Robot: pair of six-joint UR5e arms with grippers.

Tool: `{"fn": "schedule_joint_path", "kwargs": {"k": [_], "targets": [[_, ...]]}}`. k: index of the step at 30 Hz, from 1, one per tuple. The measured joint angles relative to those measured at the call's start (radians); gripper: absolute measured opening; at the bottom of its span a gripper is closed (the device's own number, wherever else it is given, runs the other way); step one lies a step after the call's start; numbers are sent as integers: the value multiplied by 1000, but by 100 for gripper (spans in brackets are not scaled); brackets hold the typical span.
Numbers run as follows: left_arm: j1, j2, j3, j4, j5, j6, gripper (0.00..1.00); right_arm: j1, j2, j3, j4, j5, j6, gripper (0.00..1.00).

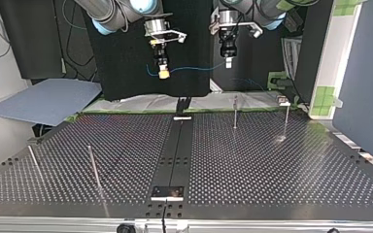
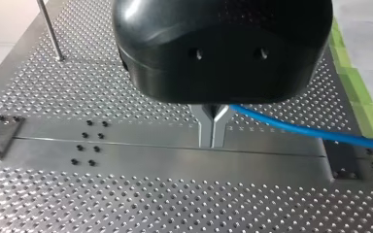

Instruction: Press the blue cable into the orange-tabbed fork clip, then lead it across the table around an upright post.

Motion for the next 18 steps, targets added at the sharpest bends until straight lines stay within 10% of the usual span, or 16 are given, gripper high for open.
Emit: {"fn": "schedule_joint_path", "kwargs": {"k": [10,18], "targets": [[7,-61,-30,26,74,54,1,56,67,-62,67,67,-16,0],[7,-66,-31,26,83,57,1,64,146,-76,98,142,-17,0]]}}
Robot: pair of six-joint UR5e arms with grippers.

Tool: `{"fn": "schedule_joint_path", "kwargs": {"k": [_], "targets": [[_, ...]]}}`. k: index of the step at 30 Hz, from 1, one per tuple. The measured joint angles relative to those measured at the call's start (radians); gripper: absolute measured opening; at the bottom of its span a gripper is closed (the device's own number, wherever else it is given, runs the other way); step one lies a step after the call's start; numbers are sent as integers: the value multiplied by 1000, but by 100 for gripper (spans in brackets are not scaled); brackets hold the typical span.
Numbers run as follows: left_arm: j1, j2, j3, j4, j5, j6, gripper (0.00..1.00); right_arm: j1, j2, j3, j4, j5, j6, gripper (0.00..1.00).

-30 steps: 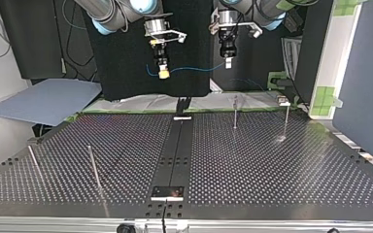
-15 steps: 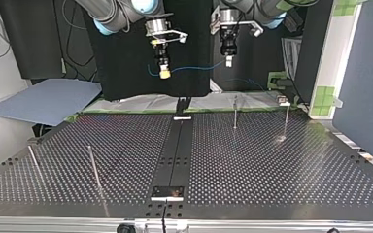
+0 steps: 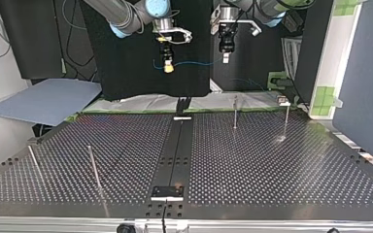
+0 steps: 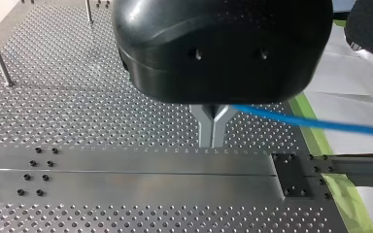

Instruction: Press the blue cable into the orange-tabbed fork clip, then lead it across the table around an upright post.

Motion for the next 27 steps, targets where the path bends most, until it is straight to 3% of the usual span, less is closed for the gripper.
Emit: {"fn": "schedule_joint_path", "kwargs": {"k": [5,11,15,19,25,27], "targets": [[0,0,0,0,0,0,1,0,52,0,1,16,0,0],[3,22,16,-2,-18,-22,1,-8,92,6,-7,10,8,0],[8,55,46,-31,-25,-55,1,-26,69,9,-32,-9,39,0],[18,91,57,-66,-33,-91,1,-35,28,8,-56,-39,81,0],[54,150,18,-99,-30,-150,1,-45,-32,3,-94,-96,138,0],[75,170,-2,-86,-13,-171,1,-46,-51,2,-97,-114,146,0]]}}
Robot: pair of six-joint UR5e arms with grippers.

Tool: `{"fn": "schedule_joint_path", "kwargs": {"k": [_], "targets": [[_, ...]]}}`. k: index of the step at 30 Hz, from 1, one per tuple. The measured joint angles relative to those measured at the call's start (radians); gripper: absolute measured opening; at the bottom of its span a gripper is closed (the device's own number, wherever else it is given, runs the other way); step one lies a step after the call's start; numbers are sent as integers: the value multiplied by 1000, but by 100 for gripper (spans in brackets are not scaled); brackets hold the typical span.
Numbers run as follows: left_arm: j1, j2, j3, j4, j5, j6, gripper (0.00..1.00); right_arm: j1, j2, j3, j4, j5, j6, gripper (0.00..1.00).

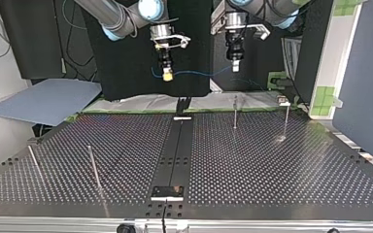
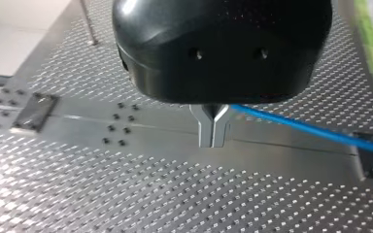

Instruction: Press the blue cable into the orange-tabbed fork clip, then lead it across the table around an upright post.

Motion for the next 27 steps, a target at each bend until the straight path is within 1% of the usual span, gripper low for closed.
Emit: {"fn": "schedule_joint_path", "kwargs": {"k": [2,5,9,14,17,20,23,27], "targets": [[19,9,-19,16,18,-15,1,-3,-15,-3,-6,-18,5,0],[48,11,-36,43,45,-10,1,-8,-7,-23,-16,-38,10,0],[85,9,-49,65,76,17,1,-9,26,-60,-18,-56,14,0],[133,-16,-61,76,121,38,1,-5,79,-101,-16,-74,31,0],[162,-42,-56,93,149,40,1,-5,108,-121,-12,-79,40,0],[191,-70,-39,118,171,36,1,-5,135,-144,-3,-81,43,0],[216,-95,-18,142,180,30,1,-6,161,-169,13,-83,44,0],[250,-129,13,146,183,24,1,-11,197,-195,42,-83,45,0]]}}
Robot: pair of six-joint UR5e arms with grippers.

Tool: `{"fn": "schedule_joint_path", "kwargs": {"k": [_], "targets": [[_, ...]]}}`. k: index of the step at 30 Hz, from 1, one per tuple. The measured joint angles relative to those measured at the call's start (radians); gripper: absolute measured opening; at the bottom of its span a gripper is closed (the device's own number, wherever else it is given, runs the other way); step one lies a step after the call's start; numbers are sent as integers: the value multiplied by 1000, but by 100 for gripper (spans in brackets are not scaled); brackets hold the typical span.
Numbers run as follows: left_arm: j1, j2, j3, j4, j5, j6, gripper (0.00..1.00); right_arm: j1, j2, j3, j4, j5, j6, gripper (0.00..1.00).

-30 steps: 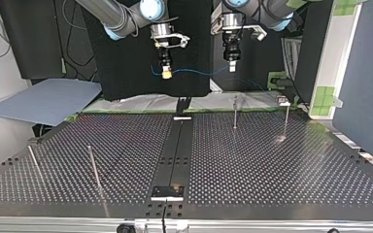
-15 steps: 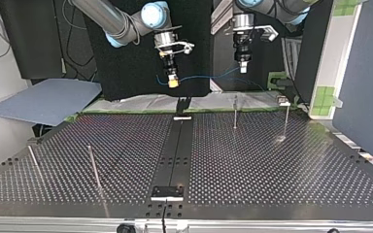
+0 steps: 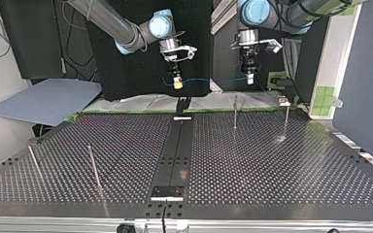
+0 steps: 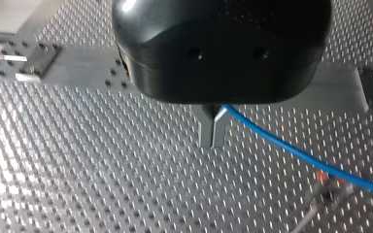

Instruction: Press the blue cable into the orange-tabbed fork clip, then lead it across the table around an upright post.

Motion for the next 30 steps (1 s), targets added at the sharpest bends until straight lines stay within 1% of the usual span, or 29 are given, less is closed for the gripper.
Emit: {"fn": "schedule_joint_path", "kwargs": {"k": [5,8,11,14,19,26,30], "targets": [[45,-47,22,-3,0,-4,1,-6,46,-30,33,-1,-1,0],[64,-78,41,-4,2,-4,1,-8,72,-49,53,-2,-3,0],[73,-108,64,-7,15,-4,1,-8,101,-68,68,-2,-4,0],[76,-136,73,-8,26,-4,1,-10,125,-83,79,-3,-7,0],[82,-181,91,-20,47,-5,1,-20,137,-107,101,-5,-12,0],[97,-246,151,-75,91,-12,1,-34,138,-141,135,-5,-21,0],[103,-270,187,-107,101,-18,1,-41,138,-158,147,-4,-23,0]]}}
